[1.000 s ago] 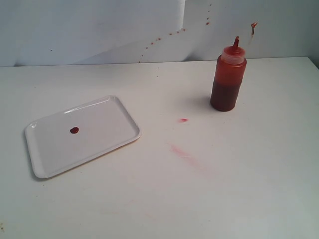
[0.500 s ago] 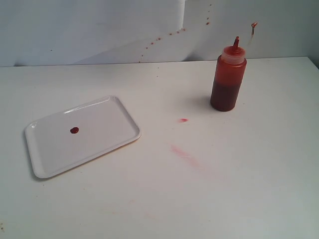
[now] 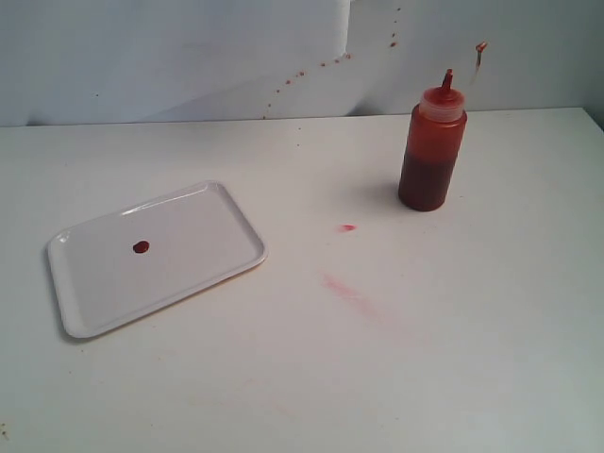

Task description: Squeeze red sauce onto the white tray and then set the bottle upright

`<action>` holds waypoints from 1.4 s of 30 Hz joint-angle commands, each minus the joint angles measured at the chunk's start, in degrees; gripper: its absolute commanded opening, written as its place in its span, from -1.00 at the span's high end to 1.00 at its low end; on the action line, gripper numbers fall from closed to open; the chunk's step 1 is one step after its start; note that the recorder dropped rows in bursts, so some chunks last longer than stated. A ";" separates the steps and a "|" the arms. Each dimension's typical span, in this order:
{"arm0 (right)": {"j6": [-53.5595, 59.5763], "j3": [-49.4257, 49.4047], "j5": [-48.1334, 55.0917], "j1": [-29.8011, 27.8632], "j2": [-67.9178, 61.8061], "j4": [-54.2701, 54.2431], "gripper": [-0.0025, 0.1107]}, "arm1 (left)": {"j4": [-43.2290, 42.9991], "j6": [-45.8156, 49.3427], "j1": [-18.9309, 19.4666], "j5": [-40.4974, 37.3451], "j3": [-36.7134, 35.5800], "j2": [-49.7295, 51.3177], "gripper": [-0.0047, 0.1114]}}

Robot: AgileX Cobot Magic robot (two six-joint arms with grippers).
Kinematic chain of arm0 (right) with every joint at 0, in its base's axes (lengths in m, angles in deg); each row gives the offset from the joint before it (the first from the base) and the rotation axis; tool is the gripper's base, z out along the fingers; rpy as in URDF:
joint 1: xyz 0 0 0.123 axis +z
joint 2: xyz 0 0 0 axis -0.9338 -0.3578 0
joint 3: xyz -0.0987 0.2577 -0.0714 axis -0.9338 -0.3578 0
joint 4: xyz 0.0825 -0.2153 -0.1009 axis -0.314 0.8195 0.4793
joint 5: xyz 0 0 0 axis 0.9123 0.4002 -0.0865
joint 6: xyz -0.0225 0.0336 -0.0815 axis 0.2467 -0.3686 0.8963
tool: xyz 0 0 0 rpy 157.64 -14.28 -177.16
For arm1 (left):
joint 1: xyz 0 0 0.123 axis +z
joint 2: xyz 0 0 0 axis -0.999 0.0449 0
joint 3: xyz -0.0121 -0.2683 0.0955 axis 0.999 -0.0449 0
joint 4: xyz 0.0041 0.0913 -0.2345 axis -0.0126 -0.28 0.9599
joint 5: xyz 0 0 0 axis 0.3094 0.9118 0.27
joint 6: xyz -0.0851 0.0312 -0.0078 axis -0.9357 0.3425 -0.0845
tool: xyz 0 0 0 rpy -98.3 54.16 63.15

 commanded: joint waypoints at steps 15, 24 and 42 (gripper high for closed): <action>6.95 -0.20 -0.23 0.19 0.31 -4.14 0.96 | -0.15 0.05 0.04 0.63 -0.27 -0.22 0.92; 6.95 -0.20 -0.23 0.19 0.31 -4.14 0.96 | -0.15 0.05 0.04 0.63 -0.27 -0.22 0.92; 6.95 -0.20 -0.23 0.19 0.31 -4.14 0.96 | -0.15 0.05 0.04 0.63 -0.27 -0.22 0.92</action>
